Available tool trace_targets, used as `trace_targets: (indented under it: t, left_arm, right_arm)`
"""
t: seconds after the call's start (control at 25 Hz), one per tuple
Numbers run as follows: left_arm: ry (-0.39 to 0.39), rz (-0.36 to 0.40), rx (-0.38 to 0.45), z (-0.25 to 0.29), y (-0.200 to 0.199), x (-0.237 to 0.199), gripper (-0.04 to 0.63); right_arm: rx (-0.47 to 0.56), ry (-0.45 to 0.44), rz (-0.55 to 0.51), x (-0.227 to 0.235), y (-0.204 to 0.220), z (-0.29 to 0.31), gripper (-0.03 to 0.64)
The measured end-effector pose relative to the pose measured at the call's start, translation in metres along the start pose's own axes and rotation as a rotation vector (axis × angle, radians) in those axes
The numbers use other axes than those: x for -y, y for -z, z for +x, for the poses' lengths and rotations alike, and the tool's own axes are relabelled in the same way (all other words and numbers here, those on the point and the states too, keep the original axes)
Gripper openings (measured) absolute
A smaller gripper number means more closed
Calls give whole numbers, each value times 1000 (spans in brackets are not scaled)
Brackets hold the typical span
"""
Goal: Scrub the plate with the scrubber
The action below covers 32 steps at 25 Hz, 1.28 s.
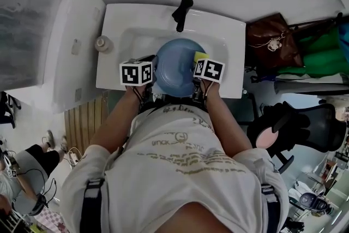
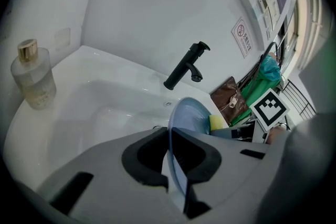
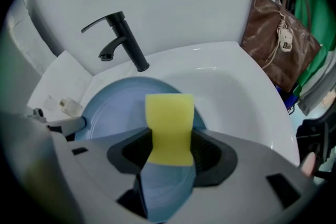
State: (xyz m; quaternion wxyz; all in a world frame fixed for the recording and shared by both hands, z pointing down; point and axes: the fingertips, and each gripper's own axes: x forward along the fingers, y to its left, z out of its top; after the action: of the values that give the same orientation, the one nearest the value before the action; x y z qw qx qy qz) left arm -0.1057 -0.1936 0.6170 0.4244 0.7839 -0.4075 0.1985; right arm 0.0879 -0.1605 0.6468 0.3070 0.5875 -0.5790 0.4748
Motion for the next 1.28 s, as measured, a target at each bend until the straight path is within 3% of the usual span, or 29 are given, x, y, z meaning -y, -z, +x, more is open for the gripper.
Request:
trace_targets:
  t: [0.2, 0.36, 0.96, 1.12, 1.28]
  left_arm:
    - [-10, -5, 3, -3, -1, -2, 38]
    - [1, 16, 12, -4, -2, 1, 38]
    - [7, 14, 30, -1, -7, 8, 38]
    - [6, 6, 34, -1, -6, 7, 38]
    - [10, -22, 44, -2, -4, 7, 38]
  right_arm:
    - [44, 20, -100, -14, -20, 8, 222]
    - [114, 12, -249, -37, -41, 10, 222]
    - [110, -204, -779, -133, -31, 3, 222]
    - [99, -221, -850, -140, -20, 2, 222]
    - [78, -191, -812, -131, -18, 5, 222]
